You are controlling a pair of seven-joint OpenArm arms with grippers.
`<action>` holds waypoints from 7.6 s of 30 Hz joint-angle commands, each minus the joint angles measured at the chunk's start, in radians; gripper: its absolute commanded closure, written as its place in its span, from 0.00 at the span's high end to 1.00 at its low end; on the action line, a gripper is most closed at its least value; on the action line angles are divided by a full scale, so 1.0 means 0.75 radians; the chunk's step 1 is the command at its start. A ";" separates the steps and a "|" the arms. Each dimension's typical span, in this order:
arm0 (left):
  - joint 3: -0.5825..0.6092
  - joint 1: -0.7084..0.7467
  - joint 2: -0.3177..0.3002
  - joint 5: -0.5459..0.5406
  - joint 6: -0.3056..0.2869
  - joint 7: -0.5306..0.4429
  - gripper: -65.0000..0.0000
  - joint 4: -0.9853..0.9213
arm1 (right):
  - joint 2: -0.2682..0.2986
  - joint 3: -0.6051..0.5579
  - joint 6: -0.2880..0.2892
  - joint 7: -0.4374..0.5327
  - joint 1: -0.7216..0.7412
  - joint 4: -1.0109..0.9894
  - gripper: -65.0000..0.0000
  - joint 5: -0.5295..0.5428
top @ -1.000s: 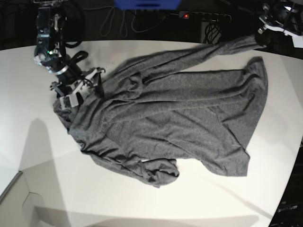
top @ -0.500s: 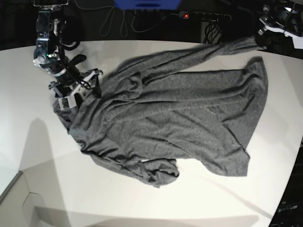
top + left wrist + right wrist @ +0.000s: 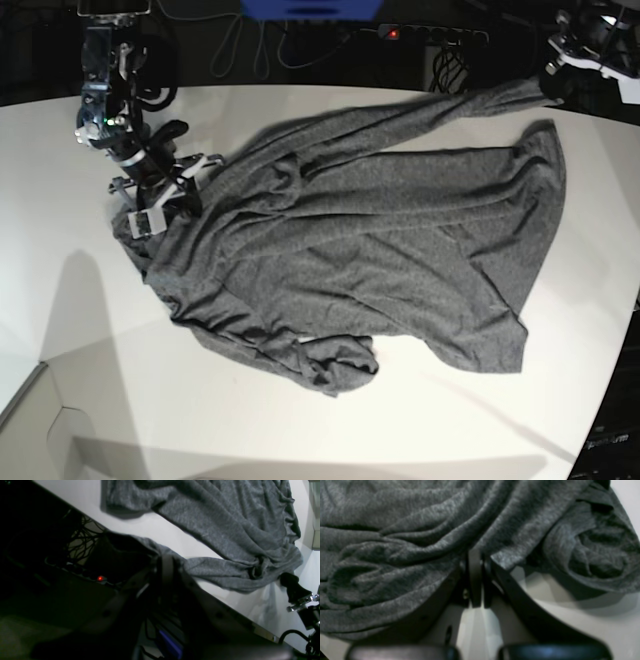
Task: Layout the t-shirt on the table in an organized manner, then fold the t-shirt properly
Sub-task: 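Grasp the shirt shoulder with the right gripper and drag it away from the left gripper, then release the shirt with both grippers and lift them clear, then move both grippers down to the shirt's side edges and grasp them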
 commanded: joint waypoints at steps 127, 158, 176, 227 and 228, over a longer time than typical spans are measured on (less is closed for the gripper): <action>-0.163 -0.553 -0.158 0.211 0.003 -0.013 0.07 -0.482 | -0.133 -0.045 0.009 0.225 -0.646 0.272 0.00 0.024; -0.171 -0.612 -0.156 0.070 -0.003 -0.013 0.39 -0.465 | 0.131 0.301 0.009 -0.067 0.058 0.112 0.18 0.020; -0.171 -0.639 -0.156 0.074 0.001 -0.027 0.39 -0.465 | 0.262 0.000 0.009 0.092 0.602 -0.868 0.00 0.016; 0.369 -1.326 -0.319 0.792 -0.005 -0.354 0.40 -1.140 | 0.211 -0.348 -0.143 0.469 1.108 -1.369 0.00 0.018; 0.369 -1.314 -0.332 0.792 -0.007 -0.361 0.40 -1.171 | 0.213 -0.348 -0.143 0.469 1.108 -1.369 0.00 0.018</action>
